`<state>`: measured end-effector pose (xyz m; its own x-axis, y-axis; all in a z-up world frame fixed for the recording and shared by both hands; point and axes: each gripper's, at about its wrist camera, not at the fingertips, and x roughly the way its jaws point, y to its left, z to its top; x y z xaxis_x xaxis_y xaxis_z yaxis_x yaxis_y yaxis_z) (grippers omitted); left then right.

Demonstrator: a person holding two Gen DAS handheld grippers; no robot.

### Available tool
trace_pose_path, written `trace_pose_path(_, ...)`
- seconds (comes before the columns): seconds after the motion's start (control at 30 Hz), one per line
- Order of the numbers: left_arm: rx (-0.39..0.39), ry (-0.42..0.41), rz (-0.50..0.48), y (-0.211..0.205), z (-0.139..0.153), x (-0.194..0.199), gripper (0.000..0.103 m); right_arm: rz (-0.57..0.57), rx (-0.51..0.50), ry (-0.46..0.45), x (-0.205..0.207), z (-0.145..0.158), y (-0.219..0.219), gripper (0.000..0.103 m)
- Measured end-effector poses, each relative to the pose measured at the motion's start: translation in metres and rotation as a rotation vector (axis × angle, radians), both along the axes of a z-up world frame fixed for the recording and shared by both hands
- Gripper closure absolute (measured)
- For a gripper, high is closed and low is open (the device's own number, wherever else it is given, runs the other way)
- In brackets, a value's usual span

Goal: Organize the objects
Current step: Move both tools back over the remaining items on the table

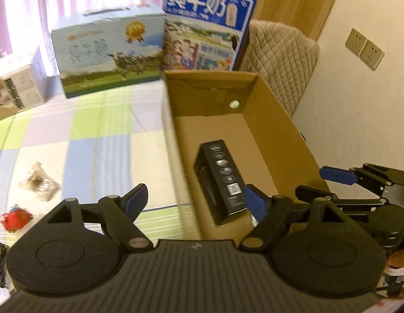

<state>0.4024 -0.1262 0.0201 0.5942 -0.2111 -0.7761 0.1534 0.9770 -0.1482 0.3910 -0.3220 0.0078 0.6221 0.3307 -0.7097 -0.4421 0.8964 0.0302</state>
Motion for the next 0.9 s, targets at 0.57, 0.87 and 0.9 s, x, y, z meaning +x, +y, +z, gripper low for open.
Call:
trace_pose_path(0.57,0.015,-0.075,0.167,0.159,0.011,-0.080,0.023,0.049,0.223,-0.047,-0.085,0.031,0.080,0.051)
trace_pose_path(0.87,0.009,0.048,0.265,0.235,-0.027,-0.119,0.023,0.167,0.188,0.148,-0.110,-0.024,0.160,0.051)
trace_pose_path(0.9,0.007,0.063,0.271,0.242,-0.032,-0.122,0.023,0.180,0.182,0.171,-0.112,-0.031,0.167,0.051)
